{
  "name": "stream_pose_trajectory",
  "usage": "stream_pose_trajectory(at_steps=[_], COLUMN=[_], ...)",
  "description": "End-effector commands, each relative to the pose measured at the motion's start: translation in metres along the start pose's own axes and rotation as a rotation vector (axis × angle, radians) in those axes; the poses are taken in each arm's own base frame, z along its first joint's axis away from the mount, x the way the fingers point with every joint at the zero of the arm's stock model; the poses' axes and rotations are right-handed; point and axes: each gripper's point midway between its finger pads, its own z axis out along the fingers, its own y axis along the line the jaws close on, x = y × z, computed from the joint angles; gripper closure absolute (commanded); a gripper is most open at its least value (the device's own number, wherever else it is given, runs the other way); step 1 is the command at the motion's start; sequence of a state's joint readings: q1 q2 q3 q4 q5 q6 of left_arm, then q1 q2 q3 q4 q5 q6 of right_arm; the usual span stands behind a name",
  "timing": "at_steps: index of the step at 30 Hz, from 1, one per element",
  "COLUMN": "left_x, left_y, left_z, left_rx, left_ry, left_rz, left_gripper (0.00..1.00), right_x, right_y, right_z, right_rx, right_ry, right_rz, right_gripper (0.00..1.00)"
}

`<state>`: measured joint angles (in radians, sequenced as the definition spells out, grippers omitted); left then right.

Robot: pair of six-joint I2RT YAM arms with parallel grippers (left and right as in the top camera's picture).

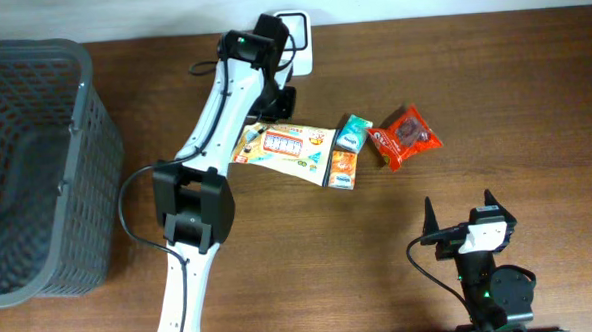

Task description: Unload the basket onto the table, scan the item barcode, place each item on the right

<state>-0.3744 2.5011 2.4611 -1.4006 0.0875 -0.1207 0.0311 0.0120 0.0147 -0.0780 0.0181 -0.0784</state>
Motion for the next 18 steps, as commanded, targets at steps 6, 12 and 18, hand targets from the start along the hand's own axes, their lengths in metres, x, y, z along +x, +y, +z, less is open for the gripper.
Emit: stream_pose_trajectory(at_steps=[6,12,18], left_x=[0.006,-0.026,0.025], left_y=[0.093,0.064,0.079], left_z=[0.055,-0.061,0.01], left_rx=[-0.485,-0.447,-0.513], left_ry=[-0.043,-0.24,0.031], left_rz=[-0.127,-0.167,-0.14], left_gripper=[1.0,1.0,0.99], right_x=[0.004,0.004,0.004], right_y=[-0.001,-0.001,-0.001], right_z=[0.0,0.0,0.0], right_rx=[0.006,0.006,0.006], right_ry=[0.006,0.006,0.007], right_rz=[0.005,0.005,0.005], right_gripper=[0.02,0.02,0.02])
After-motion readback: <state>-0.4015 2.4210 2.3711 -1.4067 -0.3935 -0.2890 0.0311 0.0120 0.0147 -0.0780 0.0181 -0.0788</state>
